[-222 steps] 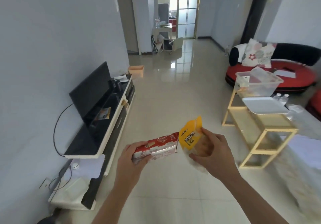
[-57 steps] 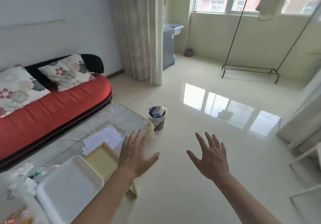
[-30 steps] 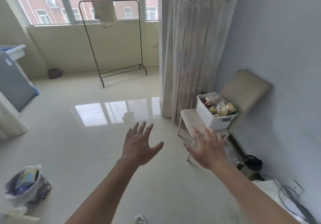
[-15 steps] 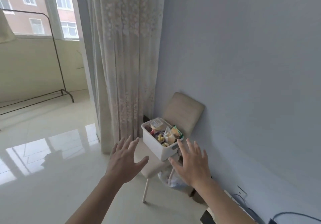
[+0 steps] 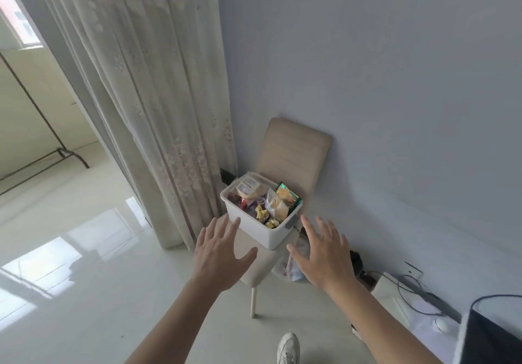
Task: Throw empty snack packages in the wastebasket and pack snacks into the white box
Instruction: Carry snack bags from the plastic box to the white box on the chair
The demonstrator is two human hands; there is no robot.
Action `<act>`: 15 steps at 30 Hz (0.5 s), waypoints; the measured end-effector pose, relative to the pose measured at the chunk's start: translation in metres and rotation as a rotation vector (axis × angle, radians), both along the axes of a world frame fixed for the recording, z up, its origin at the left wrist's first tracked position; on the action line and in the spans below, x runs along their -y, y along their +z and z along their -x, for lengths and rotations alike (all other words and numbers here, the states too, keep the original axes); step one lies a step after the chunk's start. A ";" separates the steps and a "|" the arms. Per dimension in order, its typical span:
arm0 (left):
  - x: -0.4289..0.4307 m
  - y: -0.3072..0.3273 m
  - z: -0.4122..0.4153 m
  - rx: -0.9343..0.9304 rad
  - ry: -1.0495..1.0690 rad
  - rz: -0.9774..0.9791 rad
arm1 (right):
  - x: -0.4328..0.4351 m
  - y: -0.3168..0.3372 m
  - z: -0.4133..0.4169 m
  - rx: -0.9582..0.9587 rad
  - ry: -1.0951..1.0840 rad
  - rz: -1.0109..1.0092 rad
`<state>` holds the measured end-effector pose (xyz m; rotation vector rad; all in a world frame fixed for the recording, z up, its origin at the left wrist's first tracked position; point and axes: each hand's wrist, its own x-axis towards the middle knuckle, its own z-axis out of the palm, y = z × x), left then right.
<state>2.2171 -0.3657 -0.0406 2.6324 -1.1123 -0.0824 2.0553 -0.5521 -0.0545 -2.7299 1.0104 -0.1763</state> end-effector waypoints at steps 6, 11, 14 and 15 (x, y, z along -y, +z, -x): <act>0.065 -0.010 -0.072 -0.023 0.035 -0.052 | 0.071 -0.032 -0.078 0.045 0.014 -0.086; 0.128 -0.005 -0.135 -0.018 0.070 -0.062 | 0.137 -0.047 -0.137 0.050 0.000 -0.147; 0.160 -0.009 -0.166 0.002 0.070 -0.080 | 0.171 -0.049 -0.165 0.041 0.013 -0.167; 0.169 -0.012 -0.174 0.005 0.069 -0.083 | 0.180 -0.050 -0.172 0.038 0.012 -0.174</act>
